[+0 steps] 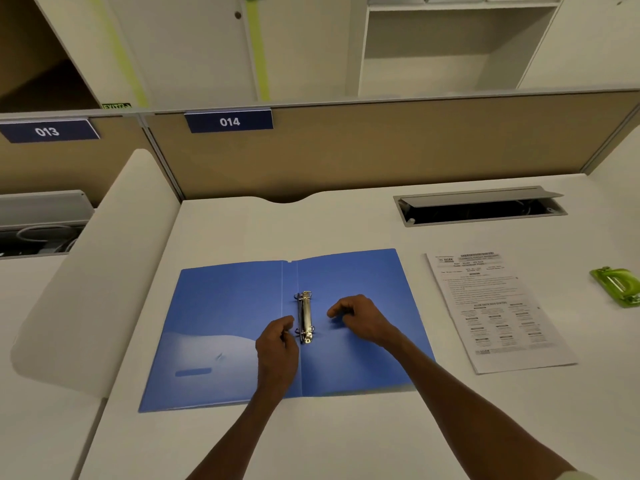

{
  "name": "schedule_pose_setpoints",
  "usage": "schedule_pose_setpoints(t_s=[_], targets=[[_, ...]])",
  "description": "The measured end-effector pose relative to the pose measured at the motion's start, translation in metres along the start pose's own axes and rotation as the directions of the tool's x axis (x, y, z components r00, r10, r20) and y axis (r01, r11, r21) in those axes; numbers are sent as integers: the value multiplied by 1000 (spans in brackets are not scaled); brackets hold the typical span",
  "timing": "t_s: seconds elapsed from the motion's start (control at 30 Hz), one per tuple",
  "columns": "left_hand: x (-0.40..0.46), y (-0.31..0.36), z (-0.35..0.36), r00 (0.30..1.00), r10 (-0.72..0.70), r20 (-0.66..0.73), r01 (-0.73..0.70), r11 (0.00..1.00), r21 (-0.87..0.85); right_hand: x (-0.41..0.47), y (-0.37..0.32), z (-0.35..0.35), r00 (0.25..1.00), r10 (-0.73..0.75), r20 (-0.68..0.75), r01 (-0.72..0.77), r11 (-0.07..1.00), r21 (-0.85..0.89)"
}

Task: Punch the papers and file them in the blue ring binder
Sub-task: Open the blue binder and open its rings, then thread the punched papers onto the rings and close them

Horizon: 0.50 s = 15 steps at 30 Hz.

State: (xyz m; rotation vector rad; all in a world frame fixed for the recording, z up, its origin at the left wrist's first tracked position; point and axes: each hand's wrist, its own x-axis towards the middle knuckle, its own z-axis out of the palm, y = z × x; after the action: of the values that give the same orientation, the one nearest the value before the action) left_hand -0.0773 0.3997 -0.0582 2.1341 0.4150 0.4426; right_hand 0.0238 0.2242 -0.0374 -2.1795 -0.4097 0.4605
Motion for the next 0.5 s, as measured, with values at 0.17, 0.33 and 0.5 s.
schedule_pose_setpoints(t_s=[0.17, 0.33, 0.5], targets=[[0, 32, 16, 998, 34, -54, -36, 998, -44, -25, 0, -21, 991, -24, -133, 31, 998, 51], [-13, 77, 56, 994, 111, 9, -109, 984, -139, -56, 19, -58, 948, 37, -317, 26, 982, 189], [-29, 124, 110, 979, 140, 146, -107, 972, -208, -79, 58, -114, 843, 189, -504, -87, 972, 219]])
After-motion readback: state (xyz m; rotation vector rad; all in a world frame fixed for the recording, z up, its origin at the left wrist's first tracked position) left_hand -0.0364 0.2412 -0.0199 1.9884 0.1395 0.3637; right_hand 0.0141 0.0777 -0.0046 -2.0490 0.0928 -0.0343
